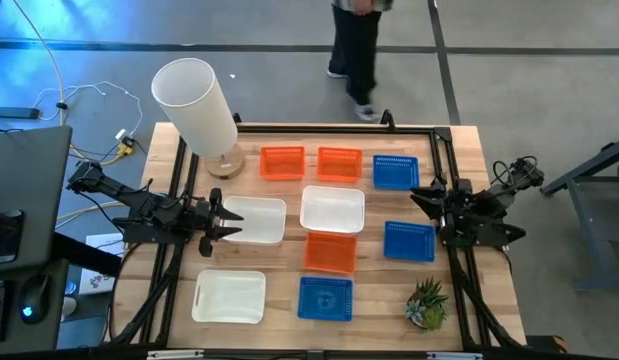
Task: Stack baskets by color
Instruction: Stack the middle blue bin on the top blue bin
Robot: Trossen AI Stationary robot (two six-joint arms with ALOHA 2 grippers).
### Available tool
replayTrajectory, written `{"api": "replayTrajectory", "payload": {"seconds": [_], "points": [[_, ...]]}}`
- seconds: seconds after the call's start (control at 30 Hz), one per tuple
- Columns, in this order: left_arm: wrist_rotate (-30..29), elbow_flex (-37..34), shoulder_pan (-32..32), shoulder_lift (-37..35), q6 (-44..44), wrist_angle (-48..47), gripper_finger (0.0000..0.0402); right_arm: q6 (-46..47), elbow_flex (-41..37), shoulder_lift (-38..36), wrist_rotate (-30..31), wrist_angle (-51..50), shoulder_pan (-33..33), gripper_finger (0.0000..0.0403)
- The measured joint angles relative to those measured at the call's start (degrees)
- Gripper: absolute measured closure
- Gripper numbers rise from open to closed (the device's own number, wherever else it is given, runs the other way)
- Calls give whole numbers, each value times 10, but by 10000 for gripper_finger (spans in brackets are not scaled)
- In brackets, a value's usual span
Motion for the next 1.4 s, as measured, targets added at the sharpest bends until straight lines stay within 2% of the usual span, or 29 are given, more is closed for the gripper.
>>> {"api": "replayTrajectory", "payload": {"seconds": [0.4,0.57,0.73,0.87,1.07,1.4], "points": [[0,0,0,0,-16,0,264,31,0,26,9,21,0,300],[0,0,0,0,-16,0,264,43,21,80,4,24,0,300],[0,0,0,0,-25,0,264,44,81,165,-10,6,0,300],[-3,0,0,0,-25,0,264,98,147,230,-15,-94,0,300],[-7,0,0,0,-25,0,264,249,260,311,-16,-324,0,300],[-7,0,0,0,-25,0,264,422,404,408,-38,-616,-2,300]]}}
